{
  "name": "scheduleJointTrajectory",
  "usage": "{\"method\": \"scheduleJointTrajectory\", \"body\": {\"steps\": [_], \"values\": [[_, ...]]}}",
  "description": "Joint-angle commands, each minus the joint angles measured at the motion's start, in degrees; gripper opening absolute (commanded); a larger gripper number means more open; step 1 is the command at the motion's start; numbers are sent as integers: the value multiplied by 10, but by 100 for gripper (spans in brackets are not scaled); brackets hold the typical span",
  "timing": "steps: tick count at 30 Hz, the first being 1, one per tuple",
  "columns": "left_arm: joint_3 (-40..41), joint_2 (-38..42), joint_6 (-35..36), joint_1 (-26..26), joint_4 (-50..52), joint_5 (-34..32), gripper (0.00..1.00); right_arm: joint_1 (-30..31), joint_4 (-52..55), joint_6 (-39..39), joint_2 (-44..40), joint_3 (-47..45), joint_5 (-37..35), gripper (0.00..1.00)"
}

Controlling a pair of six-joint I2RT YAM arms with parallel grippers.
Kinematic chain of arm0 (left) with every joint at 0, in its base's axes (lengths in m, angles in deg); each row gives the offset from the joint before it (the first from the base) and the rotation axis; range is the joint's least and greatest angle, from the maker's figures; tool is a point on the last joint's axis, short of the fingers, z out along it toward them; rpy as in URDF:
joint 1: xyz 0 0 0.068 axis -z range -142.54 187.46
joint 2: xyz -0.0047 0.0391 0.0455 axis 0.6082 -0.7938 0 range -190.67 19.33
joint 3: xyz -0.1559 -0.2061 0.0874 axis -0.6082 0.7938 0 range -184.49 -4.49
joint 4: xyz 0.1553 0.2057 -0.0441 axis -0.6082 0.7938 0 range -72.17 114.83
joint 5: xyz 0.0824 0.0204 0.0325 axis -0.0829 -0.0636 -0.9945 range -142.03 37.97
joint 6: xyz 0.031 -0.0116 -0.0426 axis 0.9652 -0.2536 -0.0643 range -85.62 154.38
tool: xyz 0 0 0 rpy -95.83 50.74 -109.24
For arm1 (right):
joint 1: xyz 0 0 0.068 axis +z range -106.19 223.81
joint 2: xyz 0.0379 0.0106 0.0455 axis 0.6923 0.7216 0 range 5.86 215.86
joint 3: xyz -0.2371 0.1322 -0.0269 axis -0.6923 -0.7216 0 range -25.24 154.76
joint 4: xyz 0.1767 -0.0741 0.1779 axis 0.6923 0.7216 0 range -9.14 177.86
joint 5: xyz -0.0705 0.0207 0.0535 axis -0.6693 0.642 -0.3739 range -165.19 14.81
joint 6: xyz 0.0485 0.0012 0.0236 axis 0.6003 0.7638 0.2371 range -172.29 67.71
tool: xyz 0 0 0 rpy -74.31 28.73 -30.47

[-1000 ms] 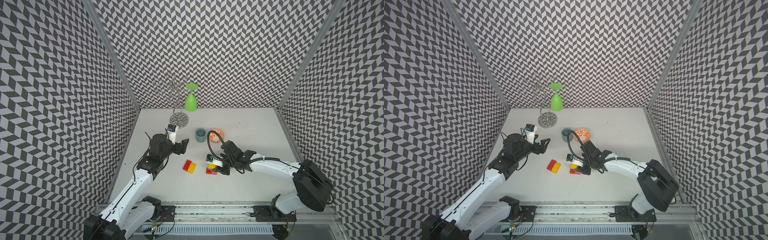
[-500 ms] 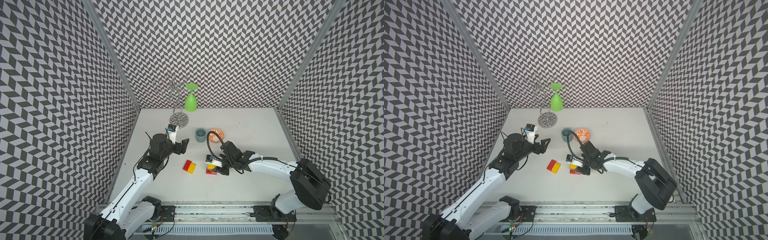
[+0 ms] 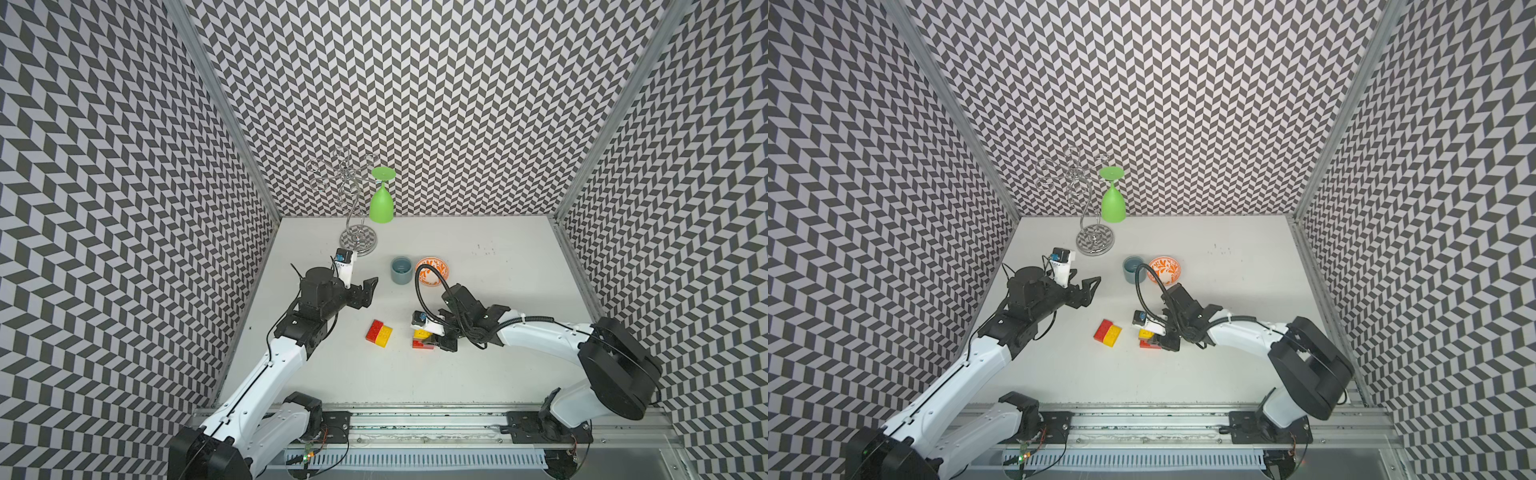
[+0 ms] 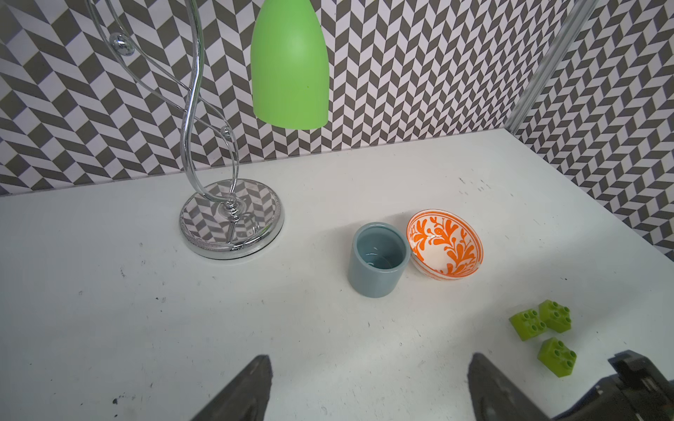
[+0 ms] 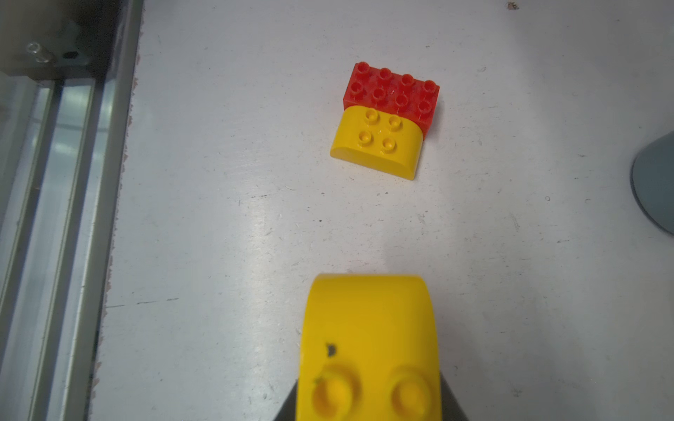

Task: Assemble the letter s with lego
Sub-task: Assemble the lego brick with the lego brick.

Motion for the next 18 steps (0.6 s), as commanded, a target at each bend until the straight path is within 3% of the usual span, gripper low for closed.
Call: {"method": "scheduleJointTrajectory", "body": {"steps": [1,18], "values": [[-2,0,-3,-5,-10,10,85,0,-2,-11,0,-22,-6,3],[-5,0,-3,-5,-10,11,85,-18,42,-58,37,-16,15,2]]}}
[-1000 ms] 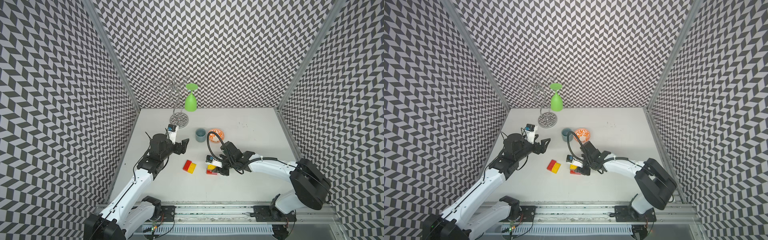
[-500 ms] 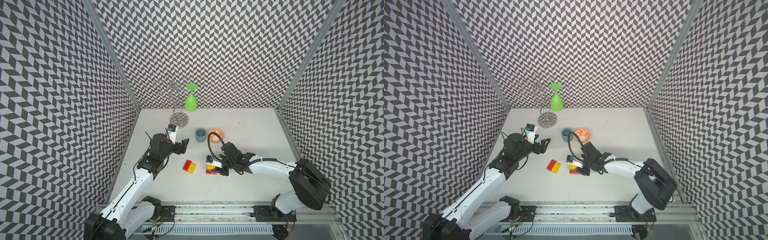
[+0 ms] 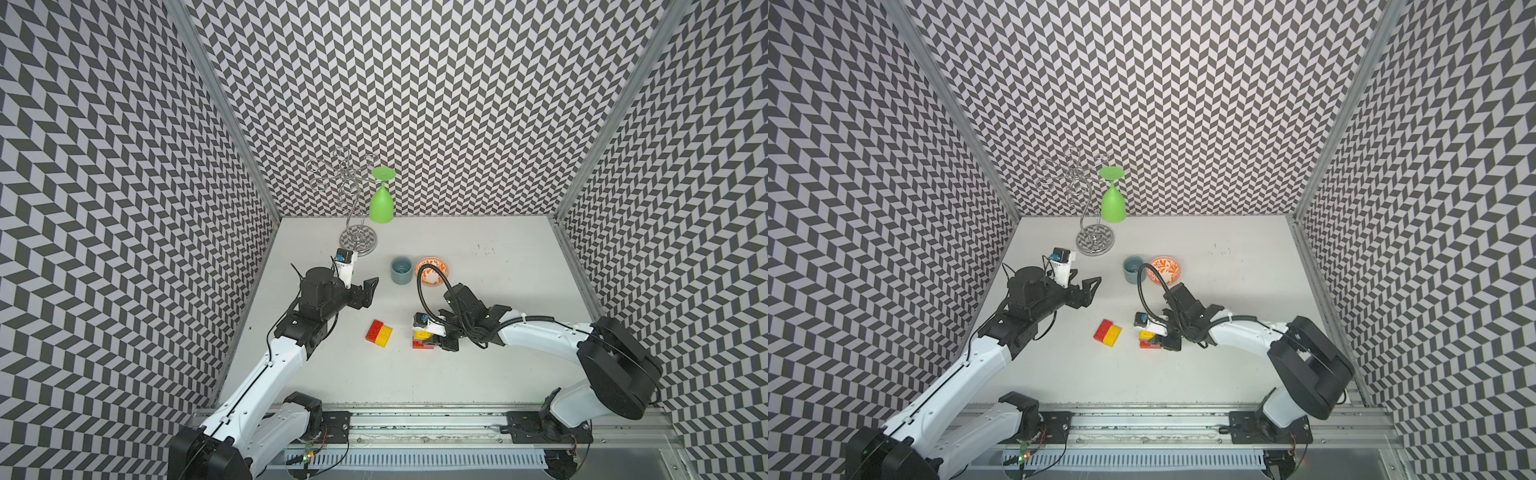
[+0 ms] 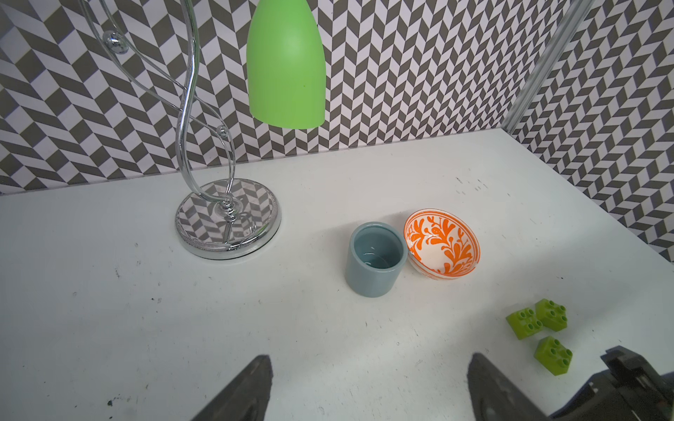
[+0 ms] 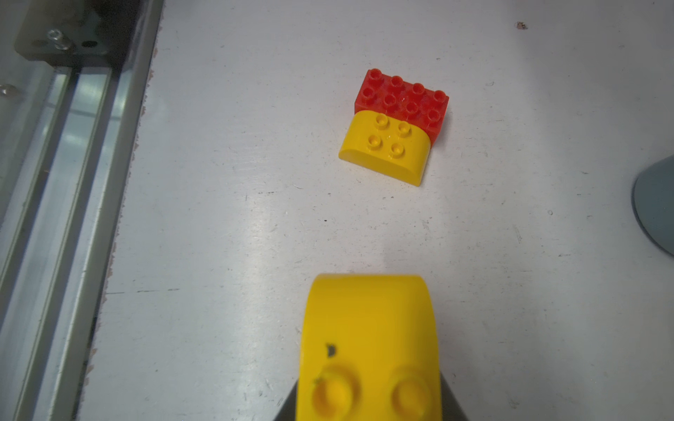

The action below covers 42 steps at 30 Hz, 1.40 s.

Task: Assemble the letter s with lego
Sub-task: Assemble the lego brick with the lego brick.

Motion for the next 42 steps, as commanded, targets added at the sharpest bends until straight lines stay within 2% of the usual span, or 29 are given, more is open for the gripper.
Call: {"method": "scheduleJointTrajectory", "body": {"steps": [1,10,17,23,32,42], "values": [[-5,0,-2,-5,-10,8,85,-3,51,-20,34,-11,-6,2],[-5,0,-1,-3,-10,7,85,-13,67,-30,64,1,-5,1],[-6,-1,-1,-2,-9,6,85,-14,67,-26,56,5,-3,1],[-9,-2,-2,-2,-9,5,85,-14,92,-32,54,36,-4,5],[-9,-4,-1,-2,-8,3,85,-14,95,-27,61,40,-5,17],[-8,-1,-2,-3,-8,1,85,-14,93,-23,53,45,-3,38]]}}
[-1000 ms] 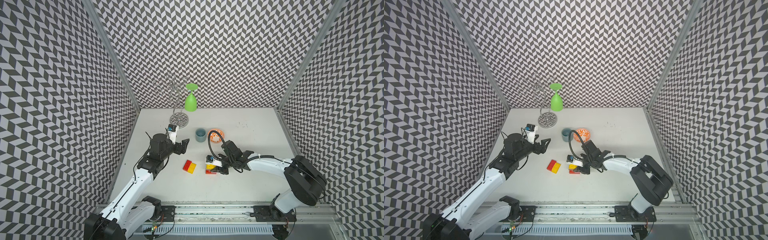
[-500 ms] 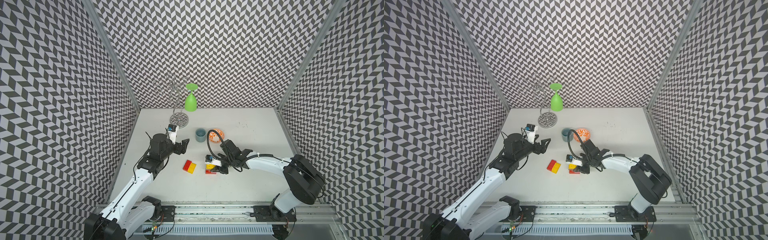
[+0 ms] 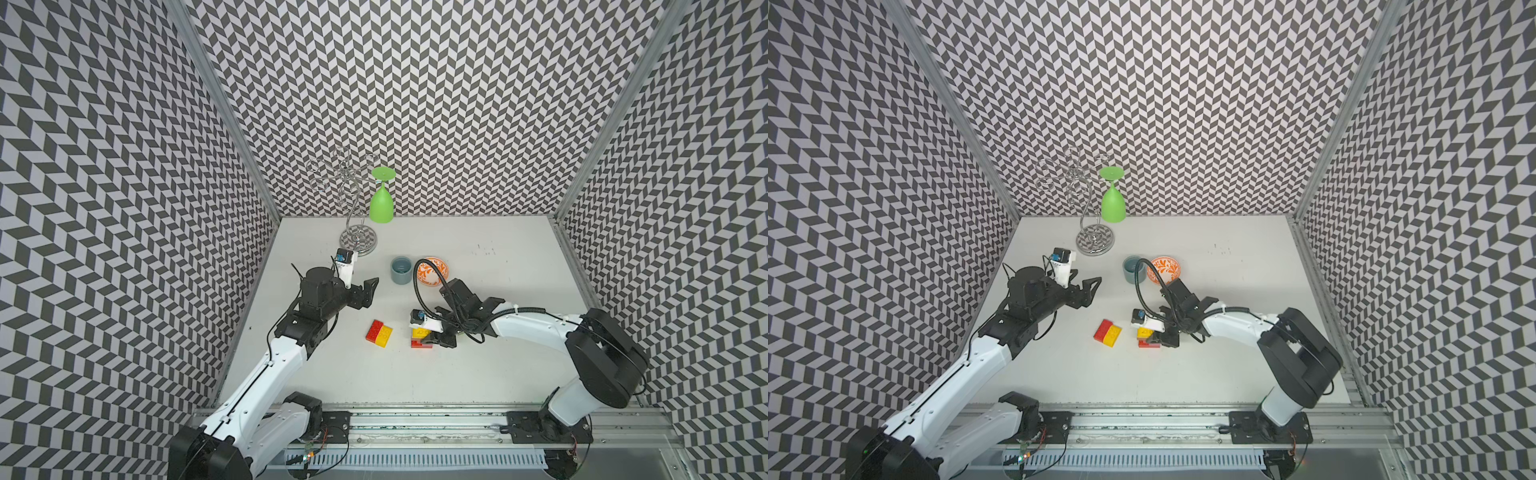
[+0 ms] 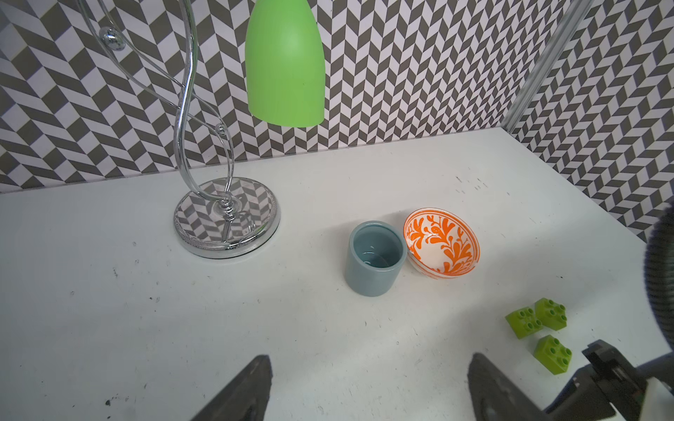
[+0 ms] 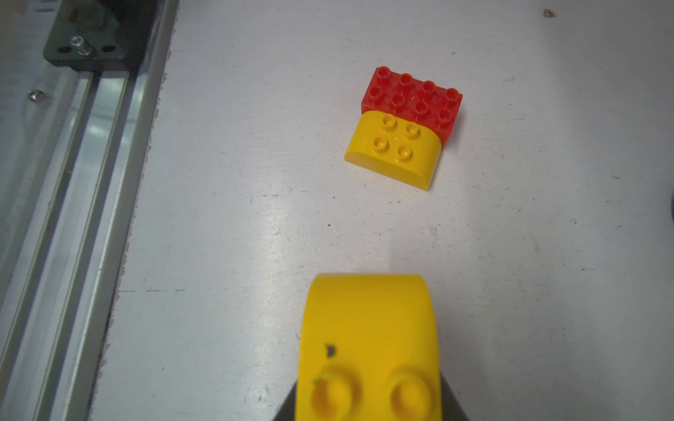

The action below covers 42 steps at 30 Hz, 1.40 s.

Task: Assemble the letter s with lego
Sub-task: Assemble the lego brick with the lego brick.

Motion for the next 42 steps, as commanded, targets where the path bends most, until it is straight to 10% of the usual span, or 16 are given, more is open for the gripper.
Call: {"method": "scheduleJointTrajectory", "body": {"steps": [1,14,22,42], "values": [[-8,1,-2,-3,-7,0,85,-3,43,-5,13,-4,-28,40],[-7,4,-2,-4,-7,-1,86,-4,26,7,-13,-9,-28,62],[-8,5,-6,-4,-8,-1,88,-19,-26,37,-124,-67,-18,99],[-11,-7,-19,-6,-11,-1,92,-21,-284,259,-241,-215,-28,99]]}}
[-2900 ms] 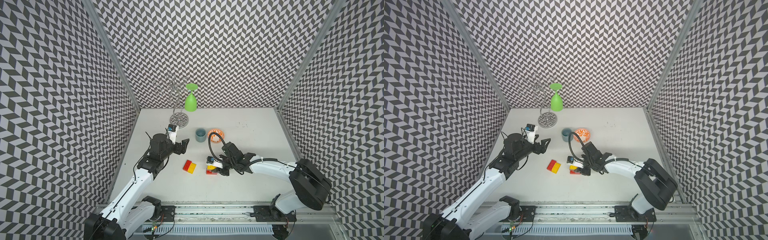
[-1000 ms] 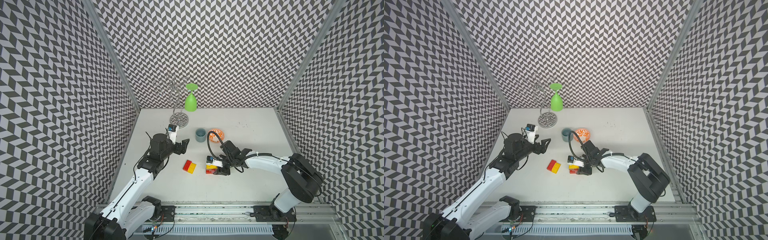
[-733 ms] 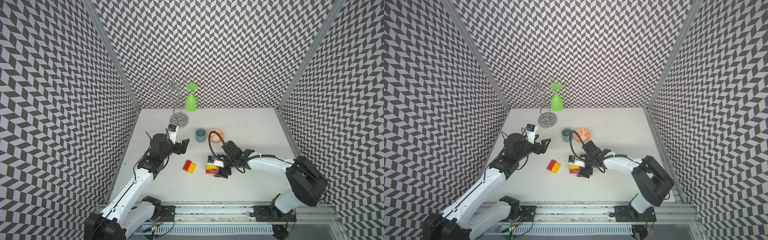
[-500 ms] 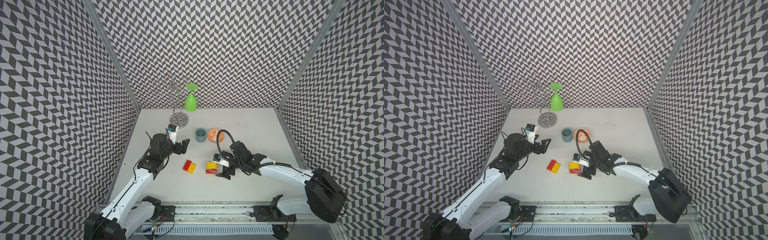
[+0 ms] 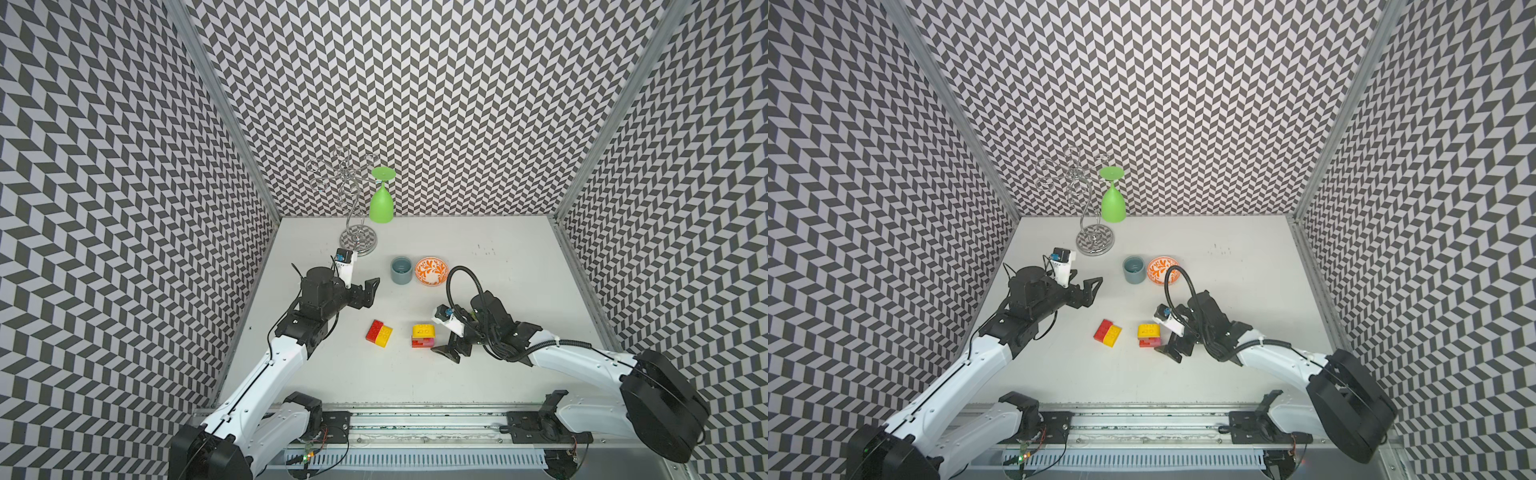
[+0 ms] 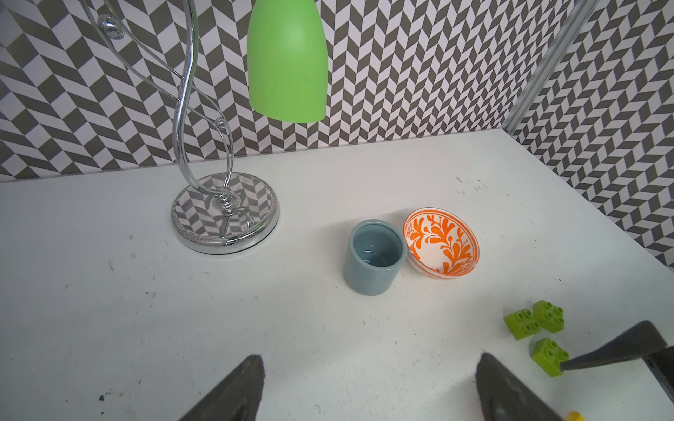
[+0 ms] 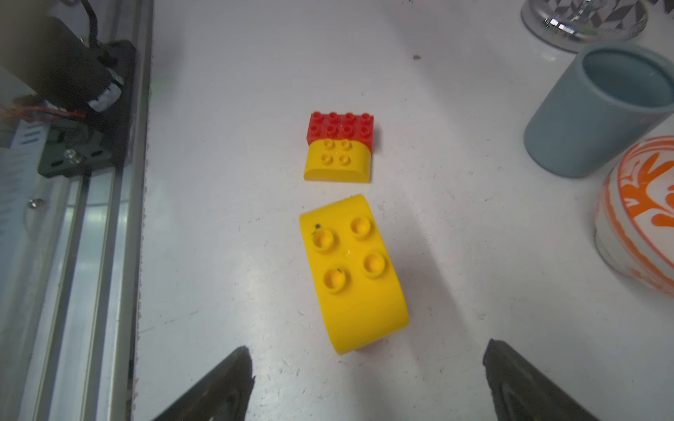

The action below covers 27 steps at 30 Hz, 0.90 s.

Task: Assemble the letter s with lego
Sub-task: Assemble the lego brick with the lego brick, then pick up the lego brick from the center of the board.

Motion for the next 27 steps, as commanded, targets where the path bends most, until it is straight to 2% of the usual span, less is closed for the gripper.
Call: {"method": "scheduleJointTrajectory", "body": {"steps": [1,6,12,22,27], "values": [[-11,-4,-5,-4,-12,-1,92,0,-119,65,-27,-28,6,99],[-12,-11,-7,-5,-14,0,94,12,-240,124,-24,-85,-8,99],[-12,-15,-10,-9,-15,6,95,23,-383,150,23,-152,-13,99],[-10,-19,-14,-19,-20,22,95,33,-512,122,147,-173,0,99],[-8,-19,-13,-21,-24,28,94,34,-564,116,203,-182,30,97]]}}
